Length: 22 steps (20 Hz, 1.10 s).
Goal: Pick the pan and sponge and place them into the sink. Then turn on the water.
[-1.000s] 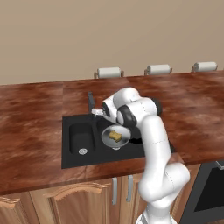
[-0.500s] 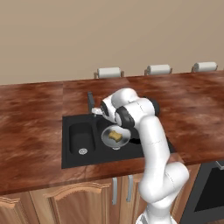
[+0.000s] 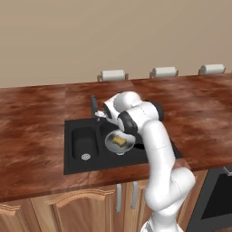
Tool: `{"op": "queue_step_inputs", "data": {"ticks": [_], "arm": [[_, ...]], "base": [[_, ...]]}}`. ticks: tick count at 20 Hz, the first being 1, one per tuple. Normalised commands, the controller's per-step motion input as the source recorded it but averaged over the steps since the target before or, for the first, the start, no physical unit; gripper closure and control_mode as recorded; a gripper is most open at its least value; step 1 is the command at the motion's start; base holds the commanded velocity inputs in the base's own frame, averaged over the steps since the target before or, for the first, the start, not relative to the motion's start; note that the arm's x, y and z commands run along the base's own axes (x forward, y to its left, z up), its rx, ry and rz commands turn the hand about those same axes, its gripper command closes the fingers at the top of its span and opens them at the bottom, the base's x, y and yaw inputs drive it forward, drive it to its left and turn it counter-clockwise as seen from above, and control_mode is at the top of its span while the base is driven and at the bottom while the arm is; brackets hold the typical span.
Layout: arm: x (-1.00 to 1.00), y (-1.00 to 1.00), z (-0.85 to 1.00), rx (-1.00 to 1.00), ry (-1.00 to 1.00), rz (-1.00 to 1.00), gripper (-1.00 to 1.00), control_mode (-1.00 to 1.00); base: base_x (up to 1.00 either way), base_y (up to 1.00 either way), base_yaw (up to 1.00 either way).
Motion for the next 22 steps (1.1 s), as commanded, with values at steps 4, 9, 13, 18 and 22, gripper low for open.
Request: {"op": "queue_step_inputs", "data": {"ticks": [4,9,13,18,22], "arm": [[-0.17,-0.62,-0.56,0.00,0.09,-0.02,1.00,-1.00],[-0.36,-0.53,-0.62,0.00,0.08,0.00,1.00,-1.00],[-0.38,-0.51,-0.62,0.00,0.08,0.00,1.00,-1.00],[-0.25,-0.50,0.01,0.03,-0.04,0.00,1.00,-1.00],[-0.18,-0.45,0.48,0.01,-0.10,0.00,1.00,-1.00]], "base": [[0.00,0.00,0.00],[0.00,0.00,0.00],[0.00,0.00,0.00],[0.00,0.00,0.00],[0.00,0.00,0.00]]}}
